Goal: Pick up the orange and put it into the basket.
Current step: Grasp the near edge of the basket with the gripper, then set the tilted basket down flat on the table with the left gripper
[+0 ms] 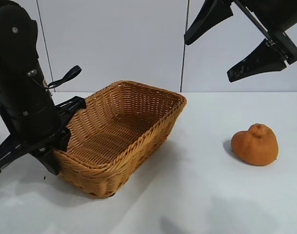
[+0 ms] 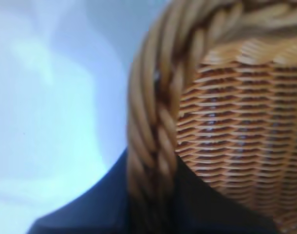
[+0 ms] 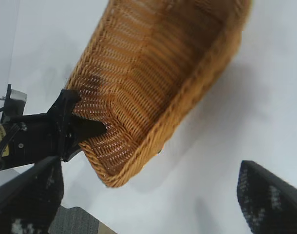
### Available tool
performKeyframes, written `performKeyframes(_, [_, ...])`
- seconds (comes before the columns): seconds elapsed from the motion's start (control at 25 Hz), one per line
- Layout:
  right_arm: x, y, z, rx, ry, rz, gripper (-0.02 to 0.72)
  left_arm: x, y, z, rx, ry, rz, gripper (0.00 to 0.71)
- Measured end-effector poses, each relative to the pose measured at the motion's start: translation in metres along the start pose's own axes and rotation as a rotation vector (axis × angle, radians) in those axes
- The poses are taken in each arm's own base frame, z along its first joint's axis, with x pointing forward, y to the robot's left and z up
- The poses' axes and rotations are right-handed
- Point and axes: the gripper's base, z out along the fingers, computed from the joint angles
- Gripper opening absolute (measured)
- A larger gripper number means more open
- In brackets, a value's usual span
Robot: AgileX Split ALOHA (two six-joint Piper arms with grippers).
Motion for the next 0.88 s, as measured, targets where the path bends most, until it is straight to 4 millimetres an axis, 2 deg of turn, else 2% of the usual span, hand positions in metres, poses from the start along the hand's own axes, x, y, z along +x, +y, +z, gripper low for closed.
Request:
performKeyframes(0.28, [0.000,0.000,0.000,0.000,0.000,0.002,0.696,-0.003,-0.002,-0.001,0.000,0.030,-0.052,0.091])
performKeyframes(0.56, [0.000,0.000,0.000,0.000,0.001,0.002,0.696,-0.020,-0.029,-0.028,0.056,0.040,-0.038,0.091])
performKeyframes(0.72, [0.000,0.000,0.000,-0.001,0.002,0.002,0.696,-0.037,-0.043,-0.045,0.091,0.016,0.049,0.091])
performKeyframes(0.88, [0.000,0.000,0.000,-0.001,0.002,0.002,0.696,-0.065,-0.044,-0.053,0.106,0.024,0.164,0.090])
